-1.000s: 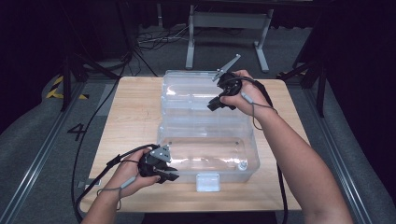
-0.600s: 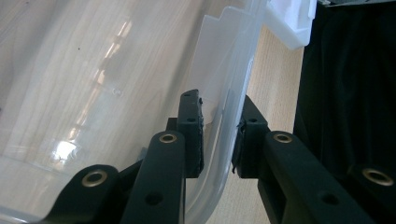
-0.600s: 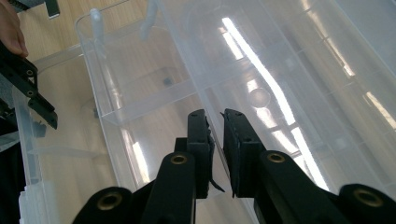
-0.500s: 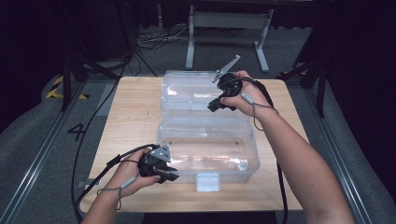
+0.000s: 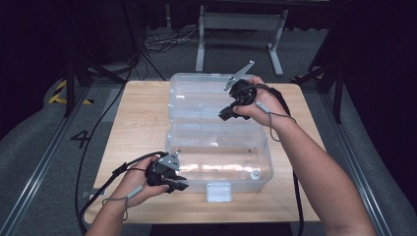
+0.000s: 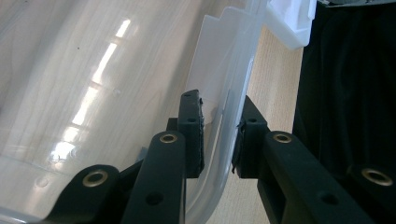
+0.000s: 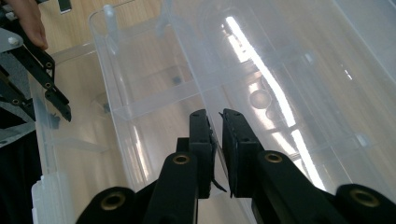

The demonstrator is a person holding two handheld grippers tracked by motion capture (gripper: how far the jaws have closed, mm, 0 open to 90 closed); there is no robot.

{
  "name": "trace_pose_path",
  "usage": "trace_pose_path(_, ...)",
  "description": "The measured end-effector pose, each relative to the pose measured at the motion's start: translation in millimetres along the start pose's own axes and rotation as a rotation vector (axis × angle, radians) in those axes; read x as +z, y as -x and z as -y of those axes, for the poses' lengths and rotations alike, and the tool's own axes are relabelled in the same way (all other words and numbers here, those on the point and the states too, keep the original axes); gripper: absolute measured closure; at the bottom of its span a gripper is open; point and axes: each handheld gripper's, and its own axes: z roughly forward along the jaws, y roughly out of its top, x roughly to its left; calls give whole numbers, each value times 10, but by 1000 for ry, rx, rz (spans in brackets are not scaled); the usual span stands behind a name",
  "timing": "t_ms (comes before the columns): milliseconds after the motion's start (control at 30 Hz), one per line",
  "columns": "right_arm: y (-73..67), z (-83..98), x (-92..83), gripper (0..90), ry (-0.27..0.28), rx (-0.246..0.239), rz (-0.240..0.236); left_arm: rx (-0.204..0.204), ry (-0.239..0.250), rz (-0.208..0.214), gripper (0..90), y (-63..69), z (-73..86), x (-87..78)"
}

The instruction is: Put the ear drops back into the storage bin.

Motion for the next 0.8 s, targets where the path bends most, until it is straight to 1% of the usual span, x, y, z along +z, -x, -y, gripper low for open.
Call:
trace_pose_path(267, -120, 64, -55, 836, 17, -17, 6, -2, -4, -6, 770, 10, -4, 2)
trace_pose_path(300, -131, 68, -58, 837, 21, -28, 8, -2, -4, -6, 770, 10, -4, 2)
trace_pose_path(333, -154, 71, -65, 837, 18, -24, 6, -2, -4, -6, 770, 10, -4, 2)
trace_pose_path(367, -166, 73, -66, 838, 21, -31, 5, -2, -3, 1, 770, 7, -3, 3)
trace_pose_path(467, -197, 78, -72, 840, 20, -38, 6, -2, -4, 1, 770, 7, -4, 2)
trace_pose_path(667, -298, 111, -91, 843, 25, -56, 17, 3, -7, -8, 770, 16, -6, 1)
trace_pose_path(800, -369, 129, -105, 845, 19, -66, 14, 8, -5, -10, 770, 14, -7, 3)
